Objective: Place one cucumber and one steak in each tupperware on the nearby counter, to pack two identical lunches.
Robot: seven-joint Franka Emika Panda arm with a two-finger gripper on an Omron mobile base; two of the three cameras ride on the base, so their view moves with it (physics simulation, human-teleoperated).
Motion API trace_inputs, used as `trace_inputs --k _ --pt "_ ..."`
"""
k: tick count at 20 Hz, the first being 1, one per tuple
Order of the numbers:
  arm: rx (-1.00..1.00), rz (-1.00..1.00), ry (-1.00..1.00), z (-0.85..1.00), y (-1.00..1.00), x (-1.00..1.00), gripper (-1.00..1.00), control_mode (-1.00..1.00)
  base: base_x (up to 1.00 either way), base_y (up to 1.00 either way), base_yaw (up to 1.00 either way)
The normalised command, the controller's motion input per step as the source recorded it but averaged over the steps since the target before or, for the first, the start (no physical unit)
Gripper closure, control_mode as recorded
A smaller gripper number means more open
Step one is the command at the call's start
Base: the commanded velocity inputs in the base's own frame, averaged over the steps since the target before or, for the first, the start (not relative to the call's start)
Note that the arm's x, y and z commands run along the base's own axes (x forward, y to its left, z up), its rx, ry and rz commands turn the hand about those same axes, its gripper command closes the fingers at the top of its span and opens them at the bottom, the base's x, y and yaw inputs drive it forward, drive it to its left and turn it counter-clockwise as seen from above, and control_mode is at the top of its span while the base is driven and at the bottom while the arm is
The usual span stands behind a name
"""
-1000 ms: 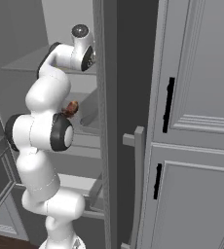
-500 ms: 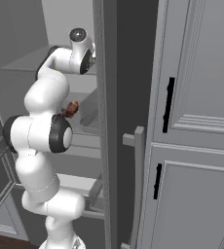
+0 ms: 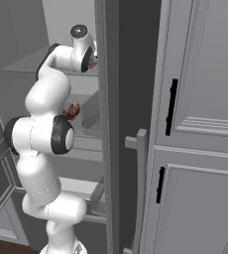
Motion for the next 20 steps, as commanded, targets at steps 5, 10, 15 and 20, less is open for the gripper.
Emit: trace_inputs --k 5,10,15,20 --pt "0.0 0.0 0.0 -0.43 0.0 0.0 -1.0 -1.0 0.0 0.0 0.0" --pt "0.0 0.0 -0.03 -0.65 0.0 0.0 -1.0 -1.0 0.0 0.0 0.0" --pt "0.0 0.0 0.0 -0.45 0.0 0.0 -1.0 -1.0 0.0 0.0 0.0" --pt "0.0 0.0 0.0 -0.1 0.0 -0.02 1.0 -1.0 0.0 0.0 0.0"
